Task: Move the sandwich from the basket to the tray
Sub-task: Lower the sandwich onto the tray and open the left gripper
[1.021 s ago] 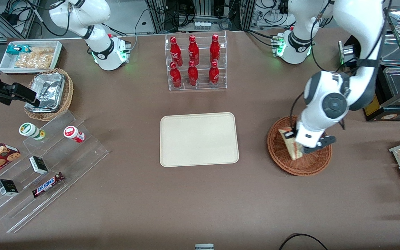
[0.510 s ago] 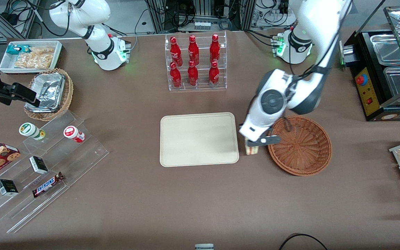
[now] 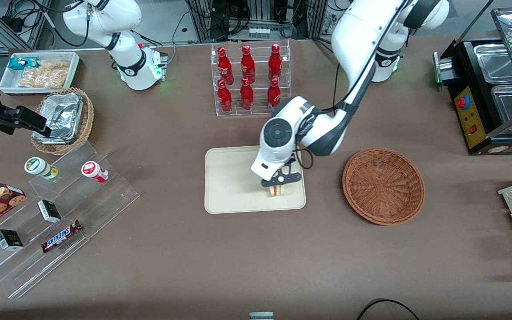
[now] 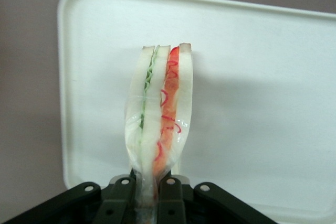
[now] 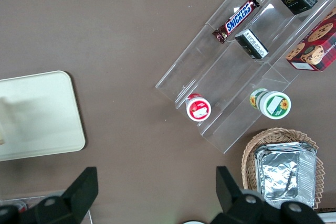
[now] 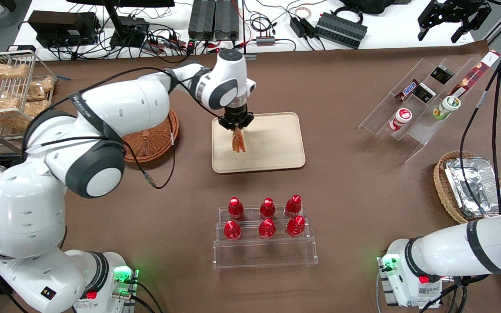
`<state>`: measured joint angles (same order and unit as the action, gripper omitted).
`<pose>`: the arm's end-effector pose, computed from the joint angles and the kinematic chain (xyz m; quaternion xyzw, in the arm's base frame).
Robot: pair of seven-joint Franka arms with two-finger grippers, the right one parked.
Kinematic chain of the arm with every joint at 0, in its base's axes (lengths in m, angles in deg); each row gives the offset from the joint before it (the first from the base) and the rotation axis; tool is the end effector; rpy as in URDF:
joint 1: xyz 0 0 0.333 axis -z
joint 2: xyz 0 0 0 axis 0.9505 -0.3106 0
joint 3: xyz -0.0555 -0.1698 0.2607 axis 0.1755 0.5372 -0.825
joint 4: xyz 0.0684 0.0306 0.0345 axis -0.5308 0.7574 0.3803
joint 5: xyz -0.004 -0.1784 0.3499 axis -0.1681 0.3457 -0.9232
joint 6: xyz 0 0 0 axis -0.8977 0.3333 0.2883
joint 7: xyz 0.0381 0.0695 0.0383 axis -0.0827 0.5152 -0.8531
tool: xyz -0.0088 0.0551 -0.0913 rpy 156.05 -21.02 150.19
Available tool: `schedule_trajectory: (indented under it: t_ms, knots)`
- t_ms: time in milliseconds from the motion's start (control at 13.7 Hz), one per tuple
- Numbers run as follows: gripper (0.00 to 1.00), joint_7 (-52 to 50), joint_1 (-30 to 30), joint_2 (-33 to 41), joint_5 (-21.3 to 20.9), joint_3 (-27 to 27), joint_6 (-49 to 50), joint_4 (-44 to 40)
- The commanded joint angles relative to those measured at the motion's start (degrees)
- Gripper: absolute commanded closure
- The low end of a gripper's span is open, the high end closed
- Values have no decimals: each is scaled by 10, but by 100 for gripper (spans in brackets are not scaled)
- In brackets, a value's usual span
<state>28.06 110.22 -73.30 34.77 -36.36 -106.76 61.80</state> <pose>0.5114 -0.4838 0.2673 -0.9941 -0.0855 0.0664 0.0052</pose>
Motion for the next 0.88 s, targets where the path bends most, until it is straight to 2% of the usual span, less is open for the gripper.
schedule_trajectory:
  t_ms: [0,438,510,583,656,802]
  knots:
    - [97,-31,29,-46,8,-8,23,-69]
    - [95,-44,48,-67,4,-8,17,-93]
    - [85,-43,48,-66,4,-8,17,-93]
    - [48,-36,47,-64,3,-9,17,-93]
    - [0,-33,47,-60,-4,-9,17,-90]
    - [0,-33,46,-51,-7,-11,18,-93]
